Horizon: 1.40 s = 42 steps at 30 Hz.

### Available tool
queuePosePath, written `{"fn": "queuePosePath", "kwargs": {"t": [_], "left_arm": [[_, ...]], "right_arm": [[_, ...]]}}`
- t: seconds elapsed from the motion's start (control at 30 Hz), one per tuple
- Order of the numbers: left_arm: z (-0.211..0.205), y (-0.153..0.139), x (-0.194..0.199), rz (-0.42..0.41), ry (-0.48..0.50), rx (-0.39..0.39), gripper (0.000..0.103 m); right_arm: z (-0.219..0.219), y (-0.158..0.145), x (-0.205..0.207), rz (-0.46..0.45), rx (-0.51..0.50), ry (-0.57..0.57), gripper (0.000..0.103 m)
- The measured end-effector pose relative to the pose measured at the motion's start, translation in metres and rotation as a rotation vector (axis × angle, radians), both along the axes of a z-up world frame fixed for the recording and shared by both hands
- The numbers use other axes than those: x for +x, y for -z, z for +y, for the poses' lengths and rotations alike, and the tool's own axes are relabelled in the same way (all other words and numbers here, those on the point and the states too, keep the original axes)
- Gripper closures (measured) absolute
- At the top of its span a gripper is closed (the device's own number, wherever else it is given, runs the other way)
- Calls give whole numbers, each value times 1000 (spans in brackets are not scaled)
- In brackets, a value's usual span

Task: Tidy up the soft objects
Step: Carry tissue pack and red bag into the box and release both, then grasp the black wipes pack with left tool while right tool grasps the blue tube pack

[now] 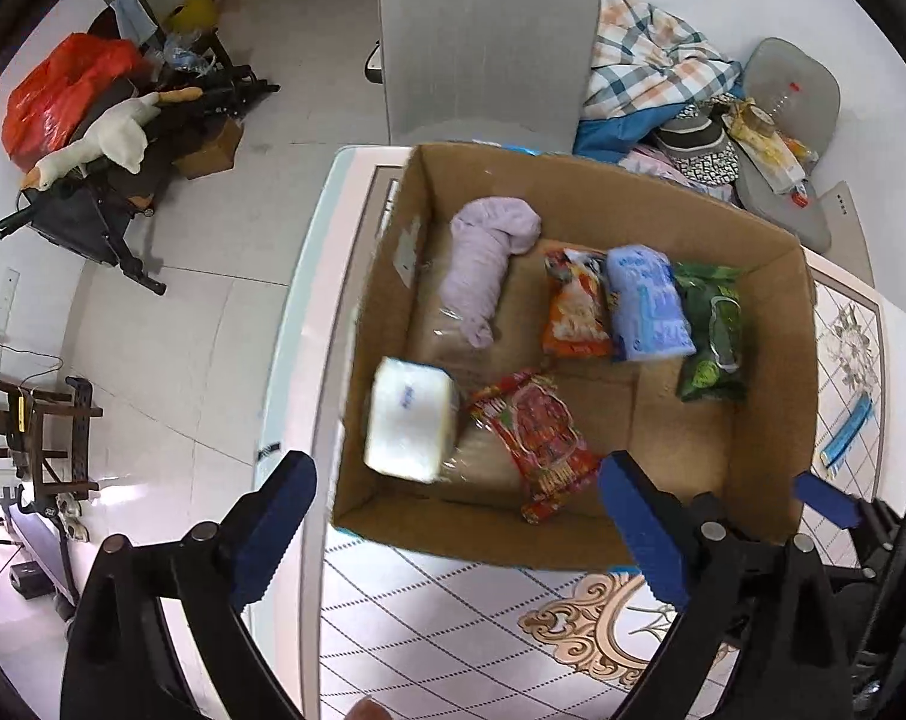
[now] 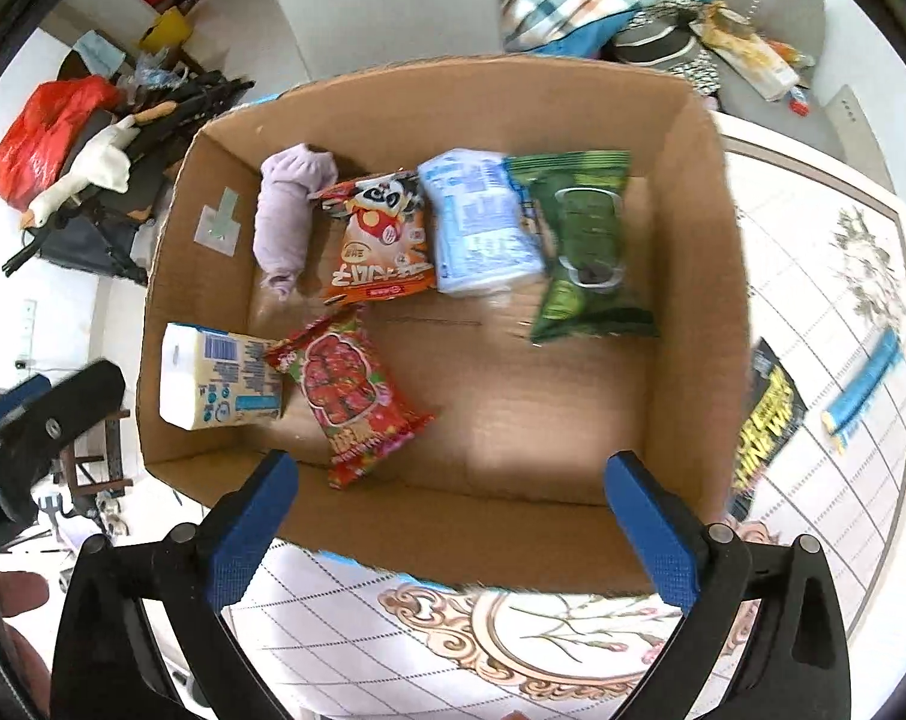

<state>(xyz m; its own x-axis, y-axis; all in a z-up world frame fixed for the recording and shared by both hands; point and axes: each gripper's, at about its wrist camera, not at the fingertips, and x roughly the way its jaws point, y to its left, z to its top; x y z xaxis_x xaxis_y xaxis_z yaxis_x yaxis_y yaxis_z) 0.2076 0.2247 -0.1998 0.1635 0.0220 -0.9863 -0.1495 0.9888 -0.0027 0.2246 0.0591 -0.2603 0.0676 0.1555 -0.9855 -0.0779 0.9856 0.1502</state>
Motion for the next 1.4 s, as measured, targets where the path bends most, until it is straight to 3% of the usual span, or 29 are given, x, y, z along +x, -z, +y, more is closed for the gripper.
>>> {"fn": "queuePosePath", "kwargs": {"t": [0.17, 0.53, 0.77, 1.03, 1.2, 1.4], "left_arm": [[-15, -3, -9, -14, 7, -7, 6], [-31, -53, -49, -132, 28, 10, 6], [-31, -91, -71, -193, 32, 6, 6], [-48, -108, -79, -215, 45, 0, 6], [-98, -109, -64, -214, 157, 9, 6], [-229, -72, -18, -150, 493, 91, 6]], "right_arm": [[-16, -18, -13, -35, -40, 18, 0], [-34, -78, -55, -168, -68, 7, 0], [-37, -112, -77, -213, -19, -1, 0], [-54, -132, -91, -223, 57, 11, 0], [-99, -129, -92, -211, 77, 80, 0], [-222, -105, -95, -148, 20, 295, 0]]}}
